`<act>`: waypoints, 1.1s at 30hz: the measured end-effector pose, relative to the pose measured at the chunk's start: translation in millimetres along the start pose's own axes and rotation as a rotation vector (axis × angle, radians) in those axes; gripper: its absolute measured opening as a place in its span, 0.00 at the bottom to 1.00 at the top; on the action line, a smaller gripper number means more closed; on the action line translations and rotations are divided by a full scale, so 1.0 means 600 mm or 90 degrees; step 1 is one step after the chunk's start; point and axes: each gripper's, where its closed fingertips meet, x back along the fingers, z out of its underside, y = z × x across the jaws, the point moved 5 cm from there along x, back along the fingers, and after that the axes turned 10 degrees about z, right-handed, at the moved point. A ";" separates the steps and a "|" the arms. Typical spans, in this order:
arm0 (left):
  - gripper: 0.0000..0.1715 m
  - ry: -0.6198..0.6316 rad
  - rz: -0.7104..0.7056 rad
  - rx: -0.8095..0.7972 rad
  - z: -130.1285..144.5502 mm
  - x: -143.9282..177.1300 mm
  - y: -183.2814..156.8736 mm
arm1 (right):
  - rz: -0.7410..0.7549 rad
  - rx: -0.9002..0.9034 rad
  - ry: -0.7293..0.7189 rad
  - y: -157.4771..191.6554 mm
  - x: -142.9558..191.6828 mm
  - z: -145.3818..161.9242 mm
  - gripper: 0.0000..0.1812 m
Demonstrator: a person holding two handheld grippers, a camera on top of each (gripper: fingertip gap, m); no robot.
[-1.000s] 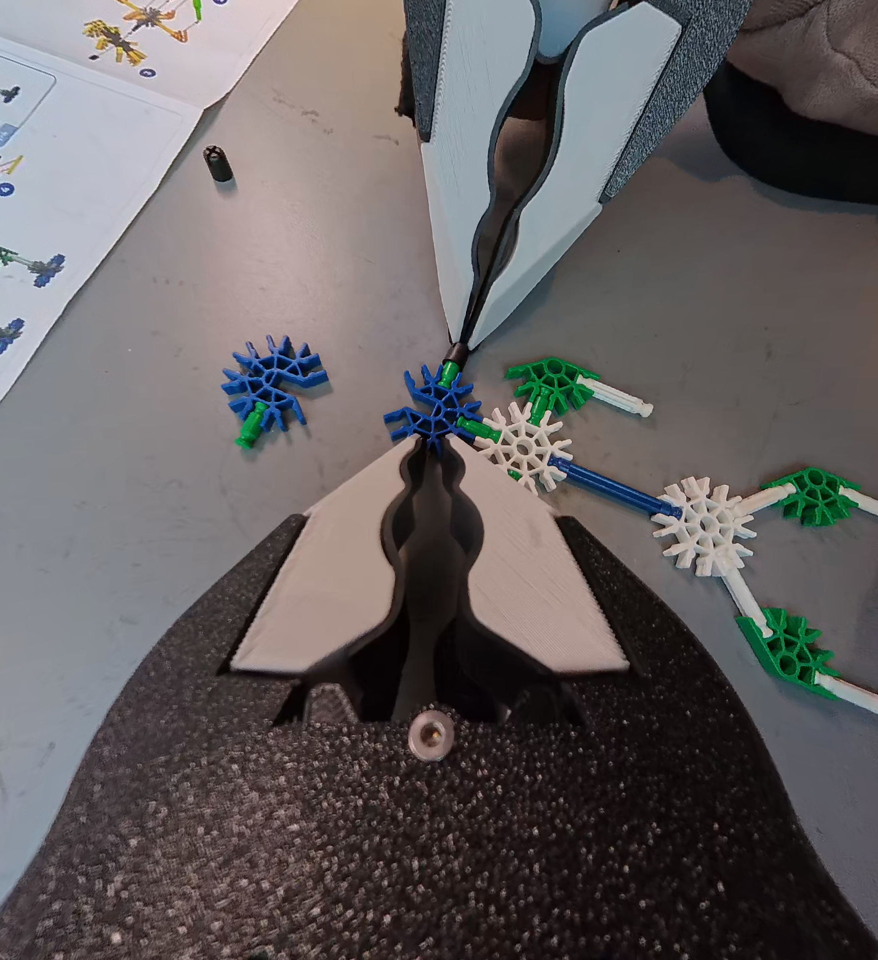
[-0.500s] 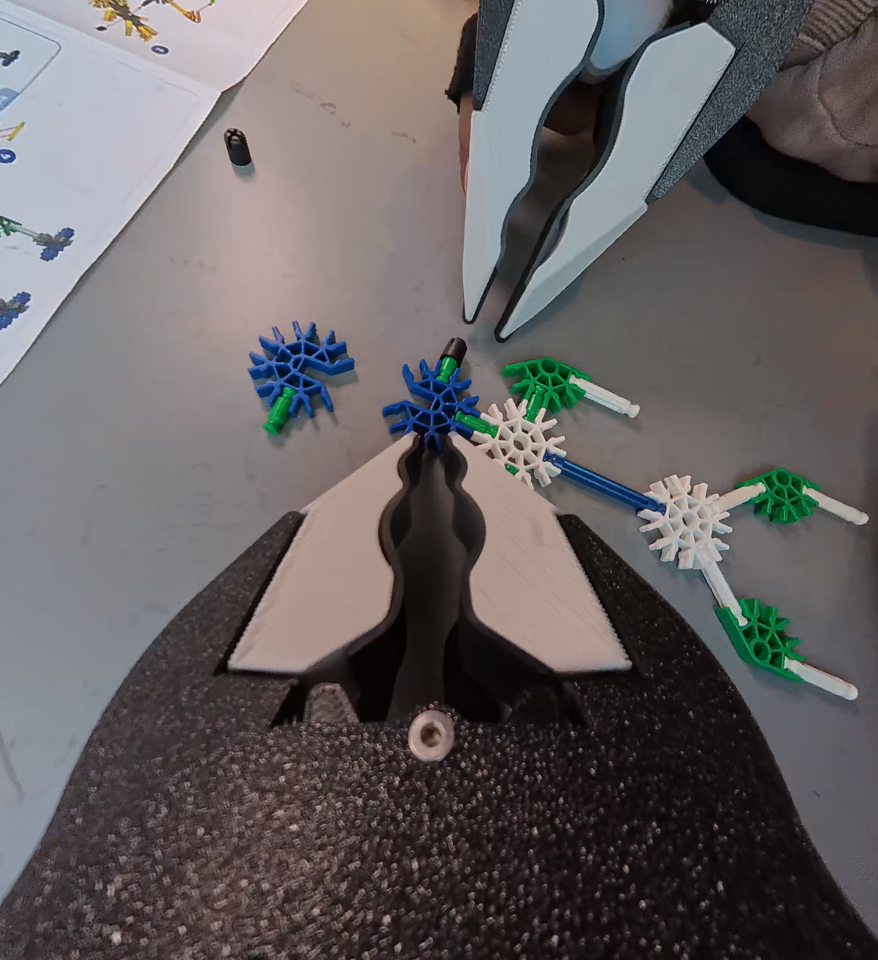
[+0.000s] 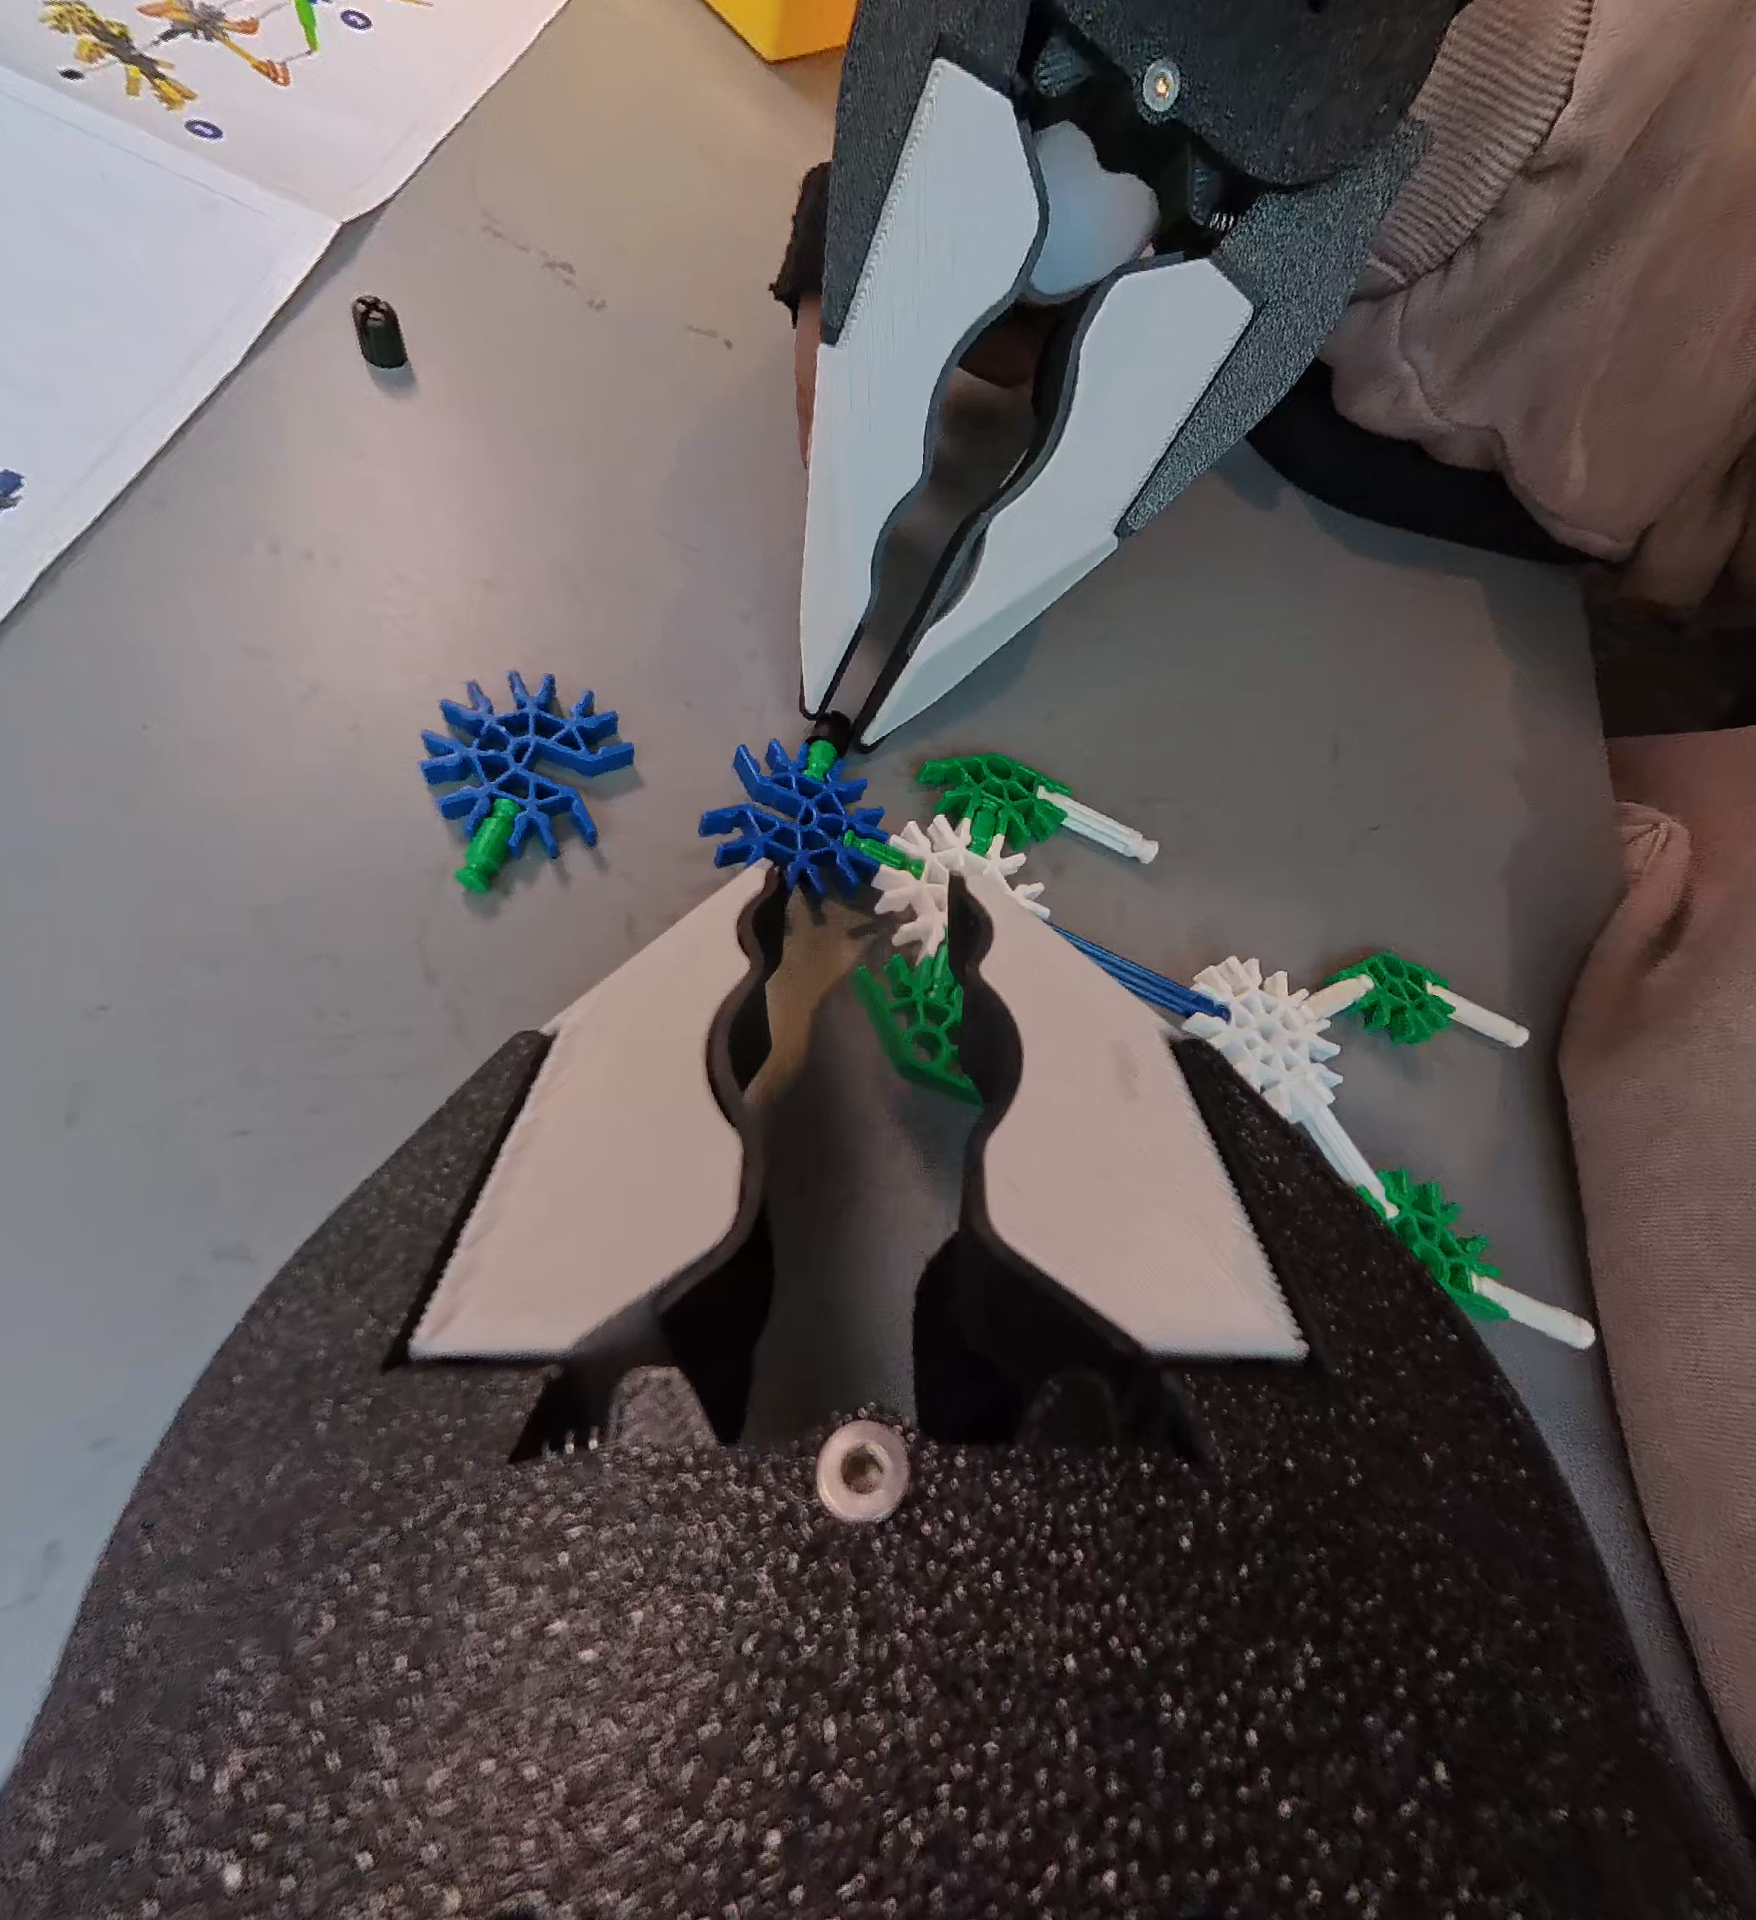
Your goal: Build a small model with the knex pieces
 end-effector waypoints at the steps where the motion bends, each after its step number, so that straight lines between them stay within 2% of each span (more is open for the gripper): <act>1: 0.18 0.012 -0.004 -0.009 0.003 -0.001 0.000 | -0.001 0.002 -0.001 0.001 0.000 0.000 0.03; 4: 0.17 0.013 -0.012 -0.025 0.002 0.002 -0.002 | -0.001 0.007 0.001 0.003 0.000 -0.001 0.03; 10: 0.16 0.014 0.004 0.045 0.007 0.004 0.001 | 0.004 0.021 0.008 0.006 -0.002 -0.003 0.02; 11: 0.17 -0.008 0.029 0.073 0.003 0.007 -0.003 | 0.004 0.023 0.012 0.007 -0.002 -0.003 0.01; 13: 0.19 -0.099 0.116 0.162 -0.013 0.021 -0.006 | 0.003 0.029 0.015 0.009 -0.002 -0.002 0.00; 15: 0.17 -0.162 0.144 0.186 -0.021 0.031 0.001 | 0.005 0.029 0.017 0.010 -0.002 -0.003 0.00; 18: 0.14 -0.152 0.121 0.104 -0.025 0.028 -0.007 | 0.003 0.025 0.014 0.010 -0.001 -0.002 0.00; 20: 0.15 -0.113 0.094 0.074 -0.018 0.020 -0.008 | -0.001 0.019 0.017 0.009 0.001 0.000 0.01; 23: 0.15 -0.072 0.060 0.037 -0.010 0.011 -0.009 | -0.011 -0.018 0.010 -0.001 0.015 0.002 0.07; 26: 0.16 -0.052 0.040 -0.004 -0.009 0.005 -0.013 | -0.028 -0.082 -0.064 -0.009 0.026 -0.024 0.12; 29: 0.16 -0.043 0.030 -0.058 -0.011 -0.001 -0.022 | -0.050 -0.129 -0.075 -0.001 0.005 -0.041 0.23; 33: 0.14 -0.009 -0.007 -0.154 -0.004 -0.008 -0.029 | -0.093 -0.124 -0.037 0.016 -0.012 -0.040 0.17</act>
